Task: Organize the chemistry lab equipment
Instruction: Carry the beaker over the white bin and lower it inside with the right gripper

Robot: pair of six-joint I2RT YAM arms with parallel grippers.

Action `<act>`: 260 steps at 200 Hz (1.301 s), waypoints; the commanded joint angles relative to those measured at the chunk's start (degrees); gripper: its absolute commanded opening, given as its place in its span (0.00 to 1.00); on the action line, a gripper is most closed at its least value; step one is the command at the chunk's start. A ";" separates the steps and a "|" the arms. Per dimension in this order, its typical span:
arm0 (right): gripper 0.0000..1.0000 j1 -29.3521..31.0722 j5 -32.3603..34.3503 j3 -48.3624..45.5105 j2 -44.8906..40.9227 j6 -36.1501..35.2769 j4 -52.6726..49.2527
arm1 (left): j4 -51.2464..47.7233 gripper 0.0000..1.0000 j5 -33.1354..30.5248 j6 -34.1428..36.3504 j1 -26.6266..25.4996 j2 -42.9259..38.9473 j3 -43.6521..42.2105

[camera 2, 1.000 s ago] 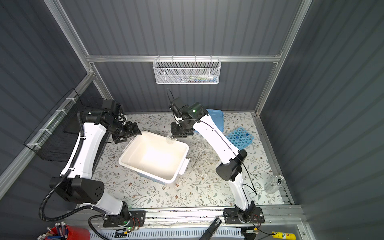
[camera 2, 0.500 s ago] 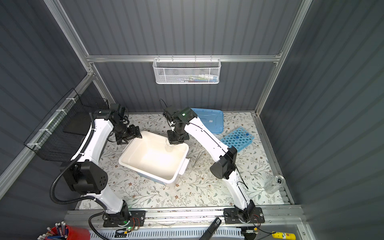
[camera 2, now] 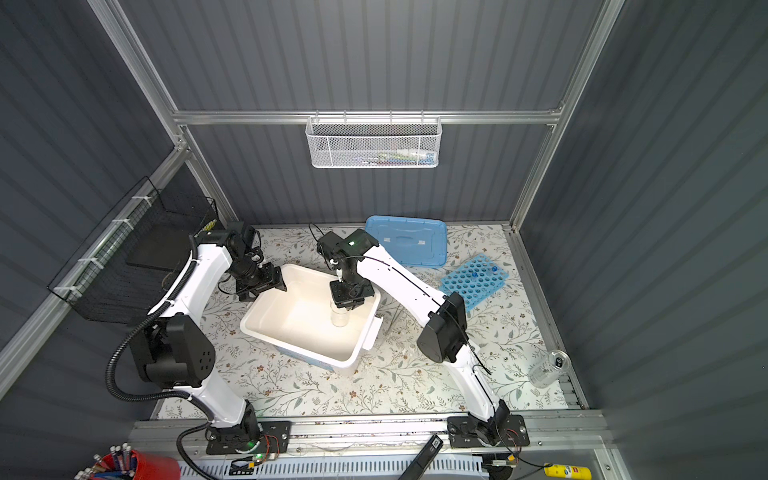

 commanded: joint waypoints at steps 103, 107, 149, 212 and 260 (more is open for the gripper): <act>0.00 1.75 1.60 -7.75 -2.95 2.34 2.04 | -6.47 0.83 4.76 1.23 0.07 -10.57 -7.18; 0.00 1.71 1.59 -7.54 -2.75 2.26 2.21 | -6.33 0.84 5.08 1.04 0.07 -10.46 -6.47; 0.00 1.57 4.76 -3.39 1.15 -1.09 4.26 | -4.36 0.93 0.93 -2.48 0.07 -9.60 2.81; 0.00 1.22 6.85 -3.19 3.38 -4.87 8.69 | 7.16 0.96 -4.04 -8.05 0.07 -10.72 5.17; 0.00 1.39 3.23 -2.56 4.72 -8.50 14.24 | 11.64 0.95 -8.18 -9.12 0.42 -10.62 3.22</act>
